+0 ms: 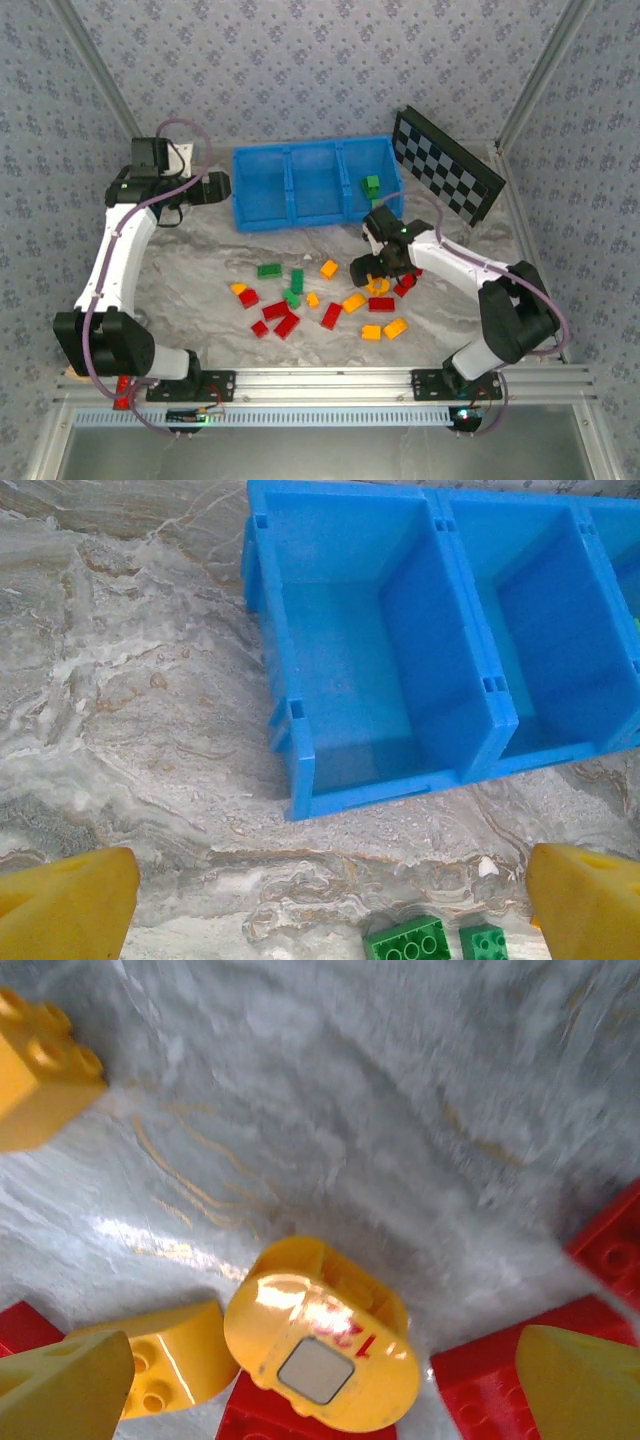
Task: Sort the legos into containers by color
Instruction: Pick up the lego from the center of the table.
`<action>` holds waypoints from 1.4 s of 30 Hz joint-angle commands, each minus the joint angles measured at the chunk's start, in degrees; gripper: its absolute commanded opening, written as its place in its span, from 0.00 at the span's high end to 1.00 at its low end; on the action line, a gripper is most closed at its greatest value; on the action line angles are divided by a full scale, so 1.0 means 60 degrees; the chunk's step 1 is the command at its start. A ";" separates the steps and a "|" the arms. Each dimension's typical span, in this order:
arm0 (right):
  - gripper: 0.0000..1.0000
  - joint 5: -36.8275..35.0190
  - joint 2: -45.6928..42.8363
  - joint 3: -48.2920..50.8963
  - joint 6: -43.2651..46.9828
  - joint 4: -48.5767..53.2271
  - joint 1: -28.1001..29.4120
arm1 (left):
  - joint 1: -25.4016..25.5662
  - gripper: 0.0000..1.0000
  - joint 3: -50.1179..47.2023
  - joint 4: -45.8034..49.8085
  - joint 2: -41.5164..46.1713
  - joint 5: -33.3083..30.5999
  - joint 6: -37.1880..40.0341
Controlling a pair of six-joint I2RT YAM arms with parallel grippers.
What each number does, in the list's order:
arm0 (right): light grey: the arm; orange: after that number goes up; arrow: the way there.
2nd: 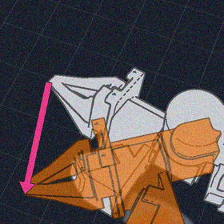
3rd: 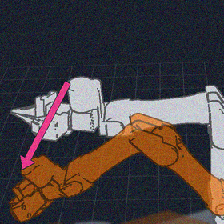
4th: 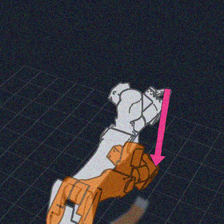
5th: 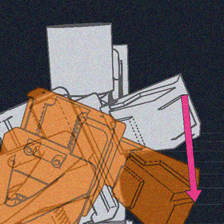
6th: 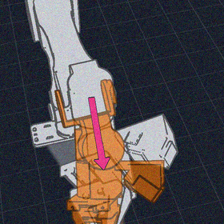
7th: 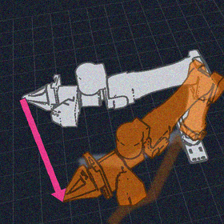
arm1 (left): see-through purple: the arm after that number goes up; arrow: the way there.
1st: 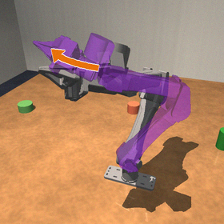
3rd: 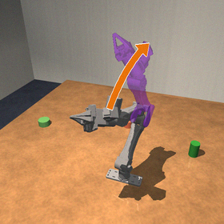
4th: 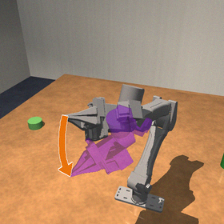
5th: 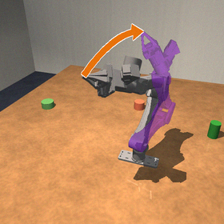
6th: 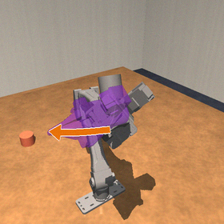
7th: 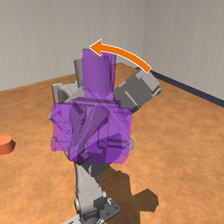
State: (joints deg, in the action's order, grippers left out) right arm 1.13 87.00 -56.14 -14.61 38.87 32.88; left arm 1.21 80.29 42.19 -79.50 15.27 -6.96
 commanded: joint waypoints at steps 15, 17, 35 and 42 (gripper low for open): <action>0.10 -0.1145 0.0889 0.0631 -0.1343 -0.1001 0.0704 | -0.0066 0.01 -0.0110 -0.0133 0.0174 0.0422 -0.0070; 0.16 -0.1238 0.0993 0.0629 -0.1373 -0.0995 0.0698 | -0.0066 0.01 -0.0121 -0.0131 0.0170 0.0402 -0.0070; 0.55 -0.1503 0.1245 -0.2270 0.0124 0.0786 0.0415 | -0.0068 0.01 -0.0140 -0.0101 0.0358 0.0301 -0.0008; 0.55 -0.2156 0.2432 -0.5863 0.1989 0.0492 0.0423 | -0.0073 0.01 -0.0173 -0.0100 0.0565 -0.0027 0.0124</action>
State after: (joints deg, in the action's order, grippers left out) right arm -8.64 97.82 -85.95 -9.43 41.50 35.53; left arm 1.21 79.33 41.87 -78.22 15.81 -6.96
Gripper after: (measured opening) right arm 0.545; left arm 0.989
